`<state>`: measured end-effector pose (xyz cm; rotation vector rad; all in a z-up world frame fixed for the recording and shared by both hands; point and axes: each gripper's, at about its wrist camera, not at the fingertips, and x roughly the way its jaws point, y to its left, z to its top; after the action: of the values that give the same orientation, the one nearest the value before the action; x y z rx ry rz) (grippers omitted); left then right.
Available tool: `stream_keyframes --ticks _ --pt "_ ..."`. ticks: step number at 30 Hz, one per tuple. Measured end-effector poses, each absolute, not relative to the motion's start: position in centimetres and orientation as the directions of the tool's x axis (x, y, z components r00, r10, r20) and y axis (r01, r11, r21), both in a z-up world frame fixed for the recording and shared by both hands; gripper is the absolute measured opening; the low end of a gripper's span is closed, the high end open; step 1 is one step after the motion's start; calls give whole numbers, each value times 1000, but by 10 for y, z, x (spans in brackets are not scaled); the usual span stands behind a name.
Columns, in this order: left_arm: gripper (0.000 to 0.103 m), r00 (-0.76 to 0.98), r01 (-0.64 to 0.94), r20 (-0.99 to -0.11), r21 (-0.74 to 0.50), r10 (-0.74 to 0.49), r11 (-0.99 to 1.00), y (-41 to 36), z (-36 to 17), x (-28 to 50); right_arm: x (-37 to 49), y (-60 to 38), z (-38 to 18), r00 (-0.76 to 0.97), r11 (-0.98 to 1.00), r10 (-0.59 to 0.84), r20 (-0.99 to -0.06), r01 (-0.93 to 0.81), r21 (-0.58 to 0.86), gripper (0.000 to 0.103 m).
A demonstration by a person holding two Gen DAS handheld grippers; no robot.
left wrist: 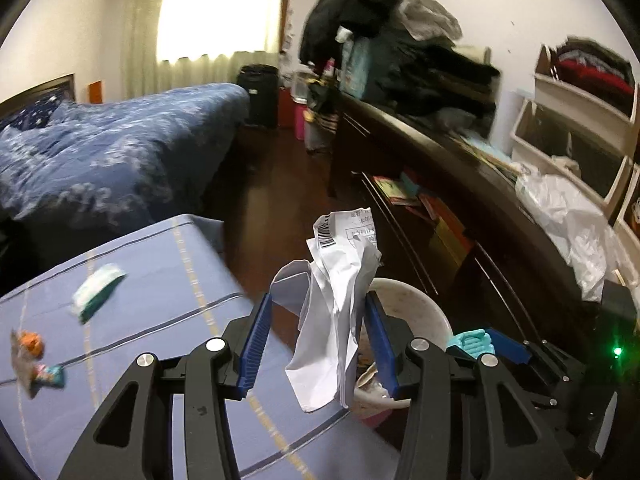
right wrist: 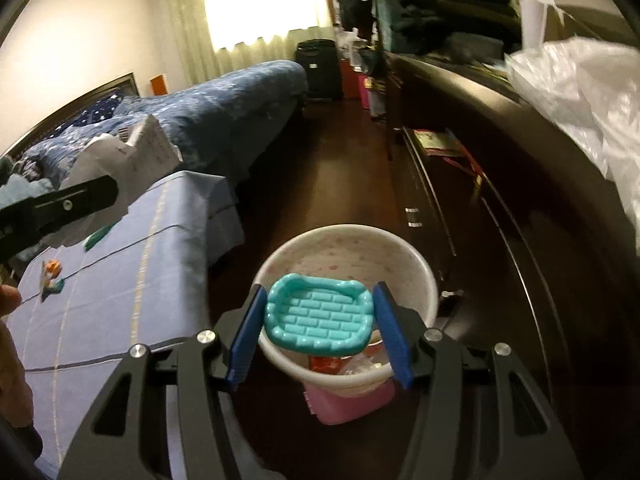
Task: Collect trash
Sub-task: 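Carry paper and soap dish over the wastebasket and open both tools, then move both open tools back over the table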
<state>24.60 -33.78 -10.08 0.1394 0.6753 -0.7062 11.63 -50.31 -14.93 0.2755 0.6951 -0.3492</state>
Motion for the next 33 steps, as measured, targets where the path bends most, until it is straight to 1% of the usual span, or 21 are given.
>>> stream_keyframes --ticks 12,18,20,21,22,23,25,27,33 --pt "47 488 699 -673 -81 -556 711 -405 -136 261 140 -546 -180 682 881 -253 -686 455 128 56" --pt "51 460 718 -686 -85 -564 690 -419 -144 265 150 -556 -190 677 874 -264 -687 469 126 56" --pt "53 457 719 -688 -87 -563 690 -422 -145 268 153 -558 -192 677 873 -269 -685 472 123 58" --pt "56 453 719 -691 -91 -564 689 -423 -146 269 156 -560 -195 672 871 -276 -687 478 117 66" --pt "63 450 718 -692 -95 -564 689 -425 -146 270 157 -562 -196 670 868 -278 -689 482 118 70" --pt "66 449 715 -691 -101 -566 691 -424 -145 272 158 -563 -197 670 866 -278 -688 485 122 73" --pt "74 457 711 -680 -109 -573 695 -419 -142 273 158 -566 -199 668 861 -277 -691 491 129 74" --pt "81 465 711 -666 -113 -584 694 -416 -139 273 157 -565 -200 667 860 -281 -690 495 129 74" --pt "84 490 694 -643 -122 -589 710 -400 -127 272 151 -555 -192 673 870 -278 -685 479 118 75"
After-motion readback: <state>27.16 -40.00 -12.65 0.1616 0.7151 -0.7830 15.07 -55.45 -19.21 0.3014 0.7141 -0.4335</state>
